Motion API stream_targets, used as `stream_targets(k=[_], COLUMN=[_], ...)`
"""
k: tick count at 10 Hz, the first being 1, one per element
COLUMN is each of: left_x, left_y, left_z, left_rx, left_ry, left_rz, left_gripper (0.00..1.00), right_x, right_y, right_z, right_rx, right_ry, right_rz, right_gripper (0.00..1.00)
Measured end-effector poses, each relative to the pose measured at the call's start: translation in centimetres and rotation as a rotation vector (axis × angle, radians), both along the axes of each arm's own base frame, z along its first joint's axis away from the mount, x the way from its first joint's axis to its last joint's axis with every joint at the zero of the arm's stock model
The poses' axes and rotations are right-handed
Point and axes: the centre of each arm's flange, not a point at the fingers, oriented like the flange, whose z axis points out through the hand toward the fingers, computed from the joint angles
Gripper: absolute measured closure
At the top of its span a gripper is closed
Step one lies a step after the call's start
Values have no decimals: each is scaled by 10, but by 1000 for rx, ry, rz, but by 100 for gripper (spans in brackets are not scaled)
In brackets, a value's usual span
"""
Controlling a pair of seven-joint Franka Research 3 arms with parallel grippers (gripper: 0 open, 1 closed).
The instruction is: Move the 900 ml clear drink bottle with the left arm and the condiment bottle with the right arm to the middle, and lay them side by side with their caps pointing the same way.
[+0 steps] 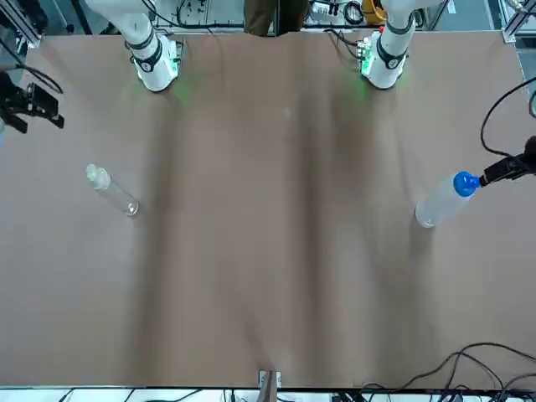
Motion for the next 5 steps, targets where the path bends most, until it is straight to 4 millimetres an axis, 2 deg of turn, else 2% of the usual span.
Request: stream_targets(k=[2, 4, 5], left_x=[-9, -39, -53], left_y=[0, -3, -6], left_z=[-37, -77, -89], left_rx=[8, 19, 21], left_ry=[-36, -76, -84], left_rz=[-1, 9, 10], left_gripper=[0, 0, 0], right_x=[8, 10, 9], right_y=[1, 2, 1], right_z=[-44, -93, -115], right_rx=[0, -3, -13], right_ry=[1, -6, -11], right_rz=[3, 5, 8], right_gripper=[2, 2, 2])
